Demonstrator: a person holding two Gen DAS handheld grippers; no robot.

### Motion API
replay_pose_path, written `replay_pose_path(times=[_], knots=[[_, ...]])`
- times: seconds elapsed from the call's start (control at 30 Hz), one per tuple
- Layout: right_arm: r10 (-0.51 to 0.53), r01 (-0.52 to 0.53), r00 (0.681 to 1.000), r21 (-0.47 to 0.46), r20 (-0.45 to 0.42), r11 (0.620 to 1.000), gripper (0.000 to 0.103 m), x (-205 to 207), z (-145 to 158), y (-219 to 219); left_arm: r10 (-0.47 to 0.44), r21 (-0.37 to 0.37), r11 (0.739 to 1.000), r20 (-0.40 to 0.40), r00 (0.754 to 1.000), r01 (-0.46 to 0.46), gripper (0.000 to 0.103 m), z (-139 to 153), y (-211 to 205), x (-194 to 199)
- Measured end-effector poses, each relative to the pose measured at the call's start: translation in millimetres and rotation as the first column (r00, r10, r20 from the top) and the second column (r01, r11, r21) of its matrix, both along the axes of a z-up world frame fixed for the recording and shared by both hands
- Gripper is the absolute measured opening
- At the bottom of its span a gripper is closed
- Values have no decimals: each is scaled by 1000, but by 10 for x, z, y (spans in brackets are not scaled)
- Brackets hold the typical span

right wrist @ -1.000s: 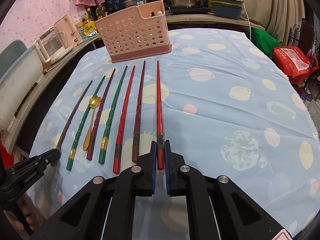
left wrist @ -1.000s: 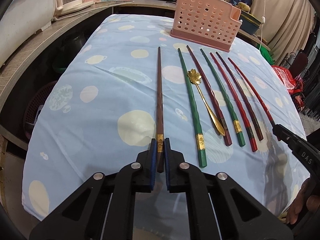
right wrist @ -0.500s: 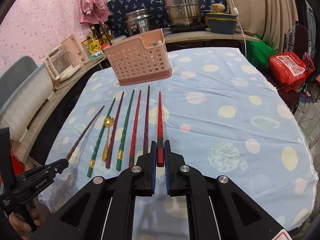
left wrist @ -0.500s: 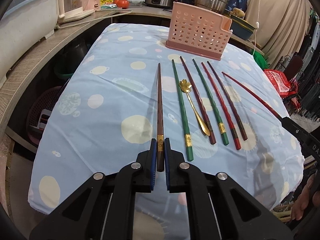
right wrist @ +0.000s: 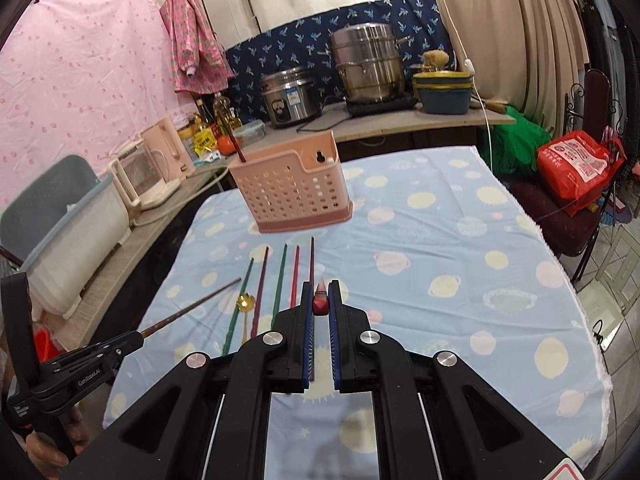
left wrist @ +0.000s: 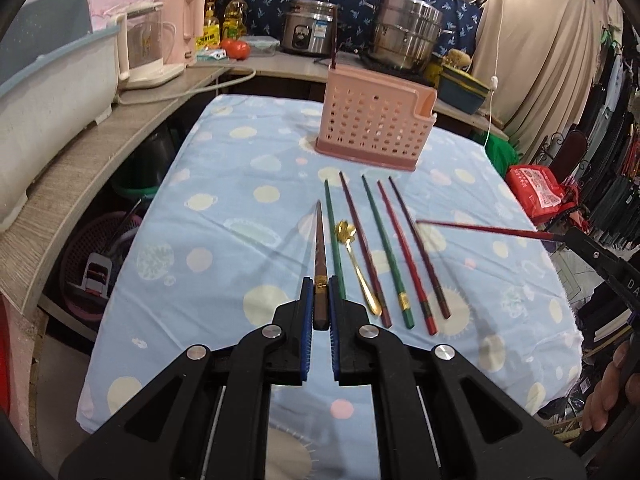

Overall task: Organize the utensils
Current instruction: 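Lift both chopsticks and lower them into the pink holder with both tools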

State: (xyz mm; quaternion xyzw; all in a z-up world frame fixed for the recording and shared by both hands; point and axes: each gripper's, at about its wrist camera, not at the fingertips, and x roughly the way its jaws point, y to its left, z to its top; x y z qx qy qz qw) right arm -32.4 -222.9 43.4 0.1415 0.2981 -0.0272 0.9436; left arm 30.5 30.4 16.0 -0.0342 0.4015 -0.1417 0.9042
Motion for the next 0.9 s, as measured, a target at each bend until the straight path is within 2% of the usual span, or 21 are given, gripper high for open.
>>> replay_pose_path(times=[0.4, 0.9], knots=[[6, -2, 995, -40, 104, 999, 7, 79, 452, -24, 26, -23, 999, 146, 989, -23, 7, 620, 15, 170], [8, 3, 981, -59, 192, 998, 7, 484, 922, -169, 11, -52, 999, 313, 950, 6, 7, 1416, -150, 580]])
